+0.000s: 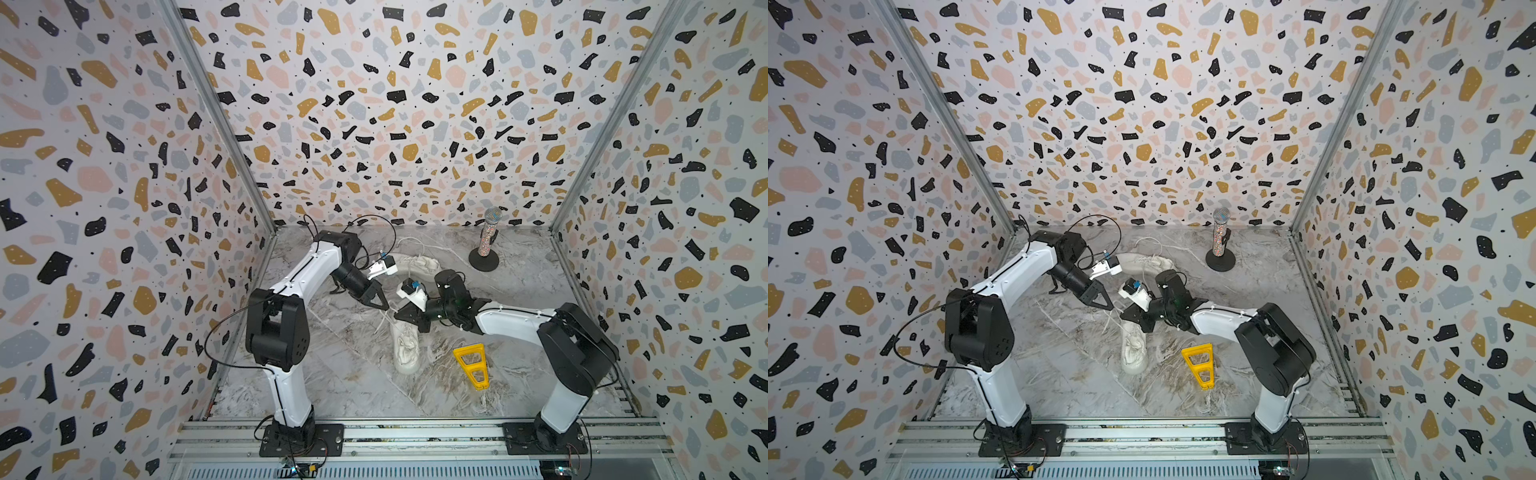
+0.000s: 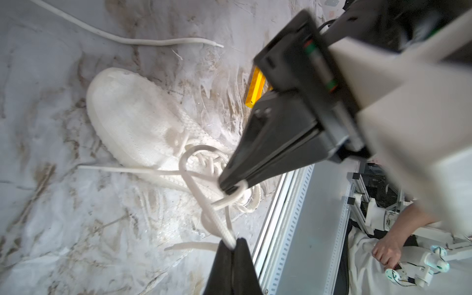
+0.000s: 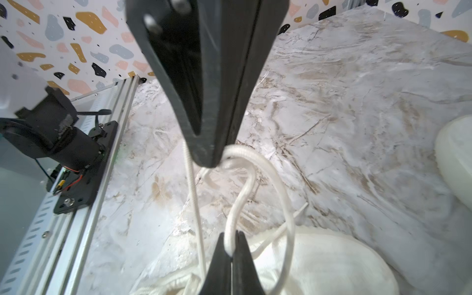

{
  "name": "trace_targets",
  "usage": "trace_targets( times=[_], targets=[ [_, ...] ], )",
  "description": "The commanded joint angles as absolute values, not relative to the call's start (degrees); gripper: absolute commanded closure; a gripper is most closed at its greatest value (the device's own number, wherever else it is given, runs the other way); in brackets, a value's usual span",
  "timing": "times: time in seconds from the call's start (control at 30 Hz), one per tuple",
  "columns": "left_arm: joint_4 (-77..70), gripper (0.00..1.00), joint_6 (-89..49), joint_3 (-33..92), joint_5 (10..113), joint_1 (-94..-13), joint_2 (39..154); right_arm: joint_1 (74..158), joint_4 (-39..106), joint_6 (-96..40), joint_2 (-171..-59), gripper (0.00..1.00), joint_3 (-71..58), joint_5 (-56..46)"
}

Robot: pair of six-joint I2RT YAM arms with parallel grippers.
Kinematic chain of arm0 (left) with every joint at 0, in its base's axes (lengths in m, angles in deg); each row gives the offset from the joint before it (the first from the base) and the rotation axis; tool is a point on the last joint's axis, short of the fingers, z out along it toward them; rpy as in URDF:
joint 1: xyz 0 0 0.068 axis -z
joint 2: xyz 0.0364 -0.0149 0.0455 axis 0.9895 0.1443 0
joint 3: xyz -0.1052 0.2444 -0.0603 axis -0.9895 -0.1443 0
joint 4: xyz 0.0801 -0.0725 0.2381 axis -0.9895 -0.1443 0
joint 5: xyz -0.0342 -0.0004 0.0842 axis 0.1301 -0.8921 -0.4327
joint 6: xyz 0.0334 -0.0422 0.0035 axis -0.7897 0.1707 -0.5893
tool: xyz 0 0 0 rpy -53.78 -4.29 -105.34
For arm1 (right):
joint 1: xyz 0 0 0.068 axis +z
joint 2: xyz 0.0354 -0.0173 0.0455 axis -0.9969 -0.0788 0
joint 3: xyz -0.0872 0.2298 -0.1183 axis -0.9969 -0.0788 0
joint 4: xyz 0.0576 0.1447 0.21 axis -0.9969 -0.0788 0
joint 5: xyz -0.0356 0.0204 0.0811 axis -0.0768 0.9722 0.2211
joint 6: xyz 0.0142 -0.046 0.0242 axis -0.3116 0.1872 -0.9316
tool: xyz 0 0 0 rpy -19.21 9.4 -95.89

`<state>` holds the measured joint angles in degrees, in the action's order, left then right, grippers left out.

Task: Tie the shoes
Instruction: Cross the shoelace with the shoelace.

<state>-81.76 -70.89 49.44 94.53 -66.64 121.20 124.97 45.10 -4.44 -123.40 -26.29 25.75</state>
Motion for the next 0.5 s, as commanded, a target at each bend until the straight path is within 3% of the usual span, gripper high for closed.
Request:
trace_targets(
  times=[0.0, 0.23, 0.47],
  targets=[
    [-78.53, 1.00, -71.23, 47.46, 92.53, -66.94, 120.61, 124.55, 32.12, -5.54, -120.70, 1.00, -22.15, 30.17],
    [-71.95, 1.00, -68.32, 44.47, 91.29, -66.94, 125.31, 123.04, 16.95, -9.85, -127.13, 1.00, -11.27, 32.09],
    [-68.85, 1.00, -64.01, 46.22, 91.00, -66.94, 130.20, 122.06, 14.64, -12.37, -132.54, 1.00, -6.93, 30.44]
  ],
)
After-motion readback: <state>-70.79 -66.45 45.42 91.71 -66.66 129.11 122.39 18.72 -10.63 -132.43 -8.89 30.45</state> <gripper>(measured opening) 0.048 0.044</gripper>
